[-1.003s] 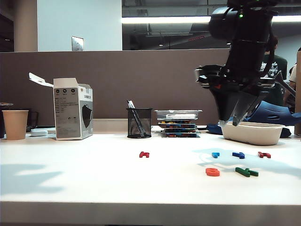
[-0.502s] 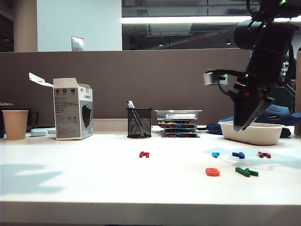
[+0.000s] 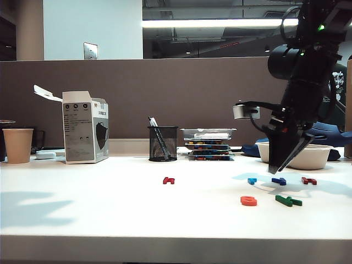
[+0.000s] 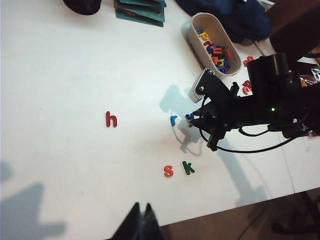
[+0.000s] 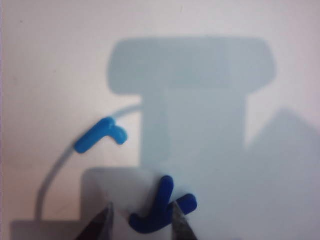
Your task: Select the appropriate letters from the row of letter magnets placed on the table to arrange into the word "sky".
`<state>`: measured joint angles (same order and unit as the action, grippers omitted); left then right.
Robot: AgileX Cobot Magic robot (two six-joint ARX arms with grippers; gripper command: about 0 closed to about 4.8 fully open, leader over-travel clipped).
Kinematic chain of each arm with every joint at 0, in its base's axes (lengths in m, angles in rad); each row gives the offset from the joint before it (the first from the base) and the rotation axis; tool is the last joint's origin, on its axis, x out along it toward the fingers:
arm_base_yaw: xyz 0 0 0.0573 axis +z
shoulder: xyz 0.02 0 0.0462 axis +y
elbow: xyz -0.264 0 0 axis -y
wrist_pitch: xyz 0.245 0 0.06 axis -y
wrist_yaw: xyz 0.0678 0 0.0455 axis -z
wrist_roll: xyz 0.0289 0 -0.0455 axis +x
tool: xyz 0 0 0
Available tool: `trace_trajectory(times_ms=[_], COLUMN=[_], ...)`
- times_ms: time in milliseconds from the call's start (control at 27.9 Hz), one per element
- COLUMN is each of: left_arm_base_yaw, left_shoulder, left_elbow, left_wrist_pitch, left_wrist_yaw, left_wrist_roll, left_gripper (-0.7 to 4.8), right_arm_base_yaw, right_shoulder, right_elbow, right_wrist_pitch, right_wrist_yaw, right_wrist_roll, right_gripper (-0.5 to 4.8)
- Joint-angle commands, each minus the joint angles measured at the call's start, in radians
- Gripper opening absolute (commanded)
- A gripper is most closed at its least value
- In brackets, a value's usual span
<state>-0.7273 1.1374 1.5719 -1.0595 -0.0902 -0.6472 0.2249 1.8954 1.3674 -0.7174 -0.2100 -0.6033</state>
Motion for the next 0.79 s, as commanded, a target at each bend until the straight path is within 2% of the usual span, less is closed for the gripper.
trace_trajectory(times_ms=[36, 788], left_arm_base_yaw=[0.000, 0.000], left_shoulder=[-0.002, -0.003], left_elbow=[0.003, 0.003], left_wrist_pitch=[0.006, 0.007], left_wrist_yaw=[-0.002, -0.002], left_wrist_roll=[0.004, 0.004], left_gripper=[-0.05, -0.05], right_arm_base_yaw=[0.000, -0.007], right_shoulder=[0.014, 0.058], right_elbow=[0.021, 0.034], right_wrist_pitch=[0.018, -0.001], right_wrist_yaw=[-0.001, 0.032], right_wrist_roll=[-0.005, -0.027], right_gripper=[1.46, 1.44])
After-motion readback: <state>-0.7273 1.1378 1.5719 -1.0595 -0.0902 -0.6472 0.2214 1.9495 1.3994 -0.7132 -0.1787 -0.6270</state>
